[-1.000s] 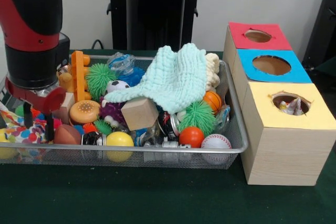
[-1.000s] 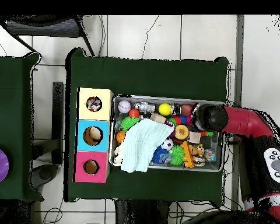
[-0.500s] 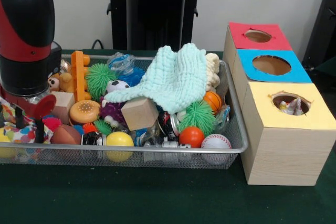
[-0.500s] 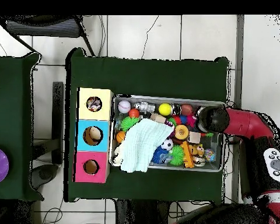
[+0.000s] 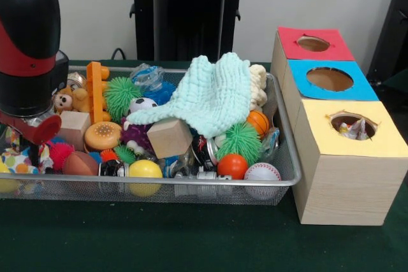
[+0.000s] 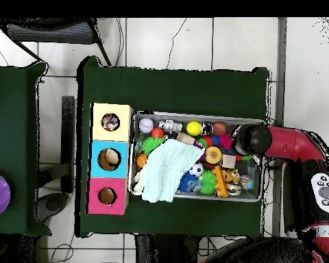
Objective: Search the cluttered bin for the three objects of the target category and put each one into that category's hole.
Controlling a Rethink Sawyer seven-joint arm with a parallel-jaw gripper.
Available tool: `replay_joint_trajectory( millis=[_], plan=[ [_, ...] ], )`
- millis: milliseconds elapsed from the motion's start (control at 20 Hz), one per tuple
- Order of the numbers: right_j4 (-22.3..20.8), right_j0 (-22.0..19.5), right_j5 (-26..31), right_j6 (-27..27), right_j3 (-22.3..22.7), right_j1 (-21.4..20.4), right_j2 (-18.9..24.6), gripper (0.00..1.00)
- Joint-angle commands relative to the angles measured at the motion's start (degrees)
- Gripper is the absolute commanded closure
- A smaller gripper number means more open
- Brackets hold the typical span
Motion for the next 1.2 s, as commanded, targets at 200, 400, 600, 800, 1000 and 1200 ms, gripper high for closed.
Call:
replay_joint_trajectory(
  millis=[200,400,600,800,1000,1200],
  plan=[
    [-0.1,-3.2,-1.2,-11.3,6.7,-2.4,4.0,1.0],
    [0.8,-3.5,-1.0,-10.8,11.9,-7.0,4.7,1.0],
    [4.2,-5.4,0.3,-12.4,18.8,-13.6,8.5,1.0],
    [7.7,-8.1,-2.7,-10.8,24.6,-17.8,13.6,1.0],
    [8.8,-8.9,-4.4,-8.8,26.2,-19.1,15.6,1.0],
    [9.7,-9.4,-7.6,-5.4,28.3,-18.7,16.8,1.0]
  ],
)
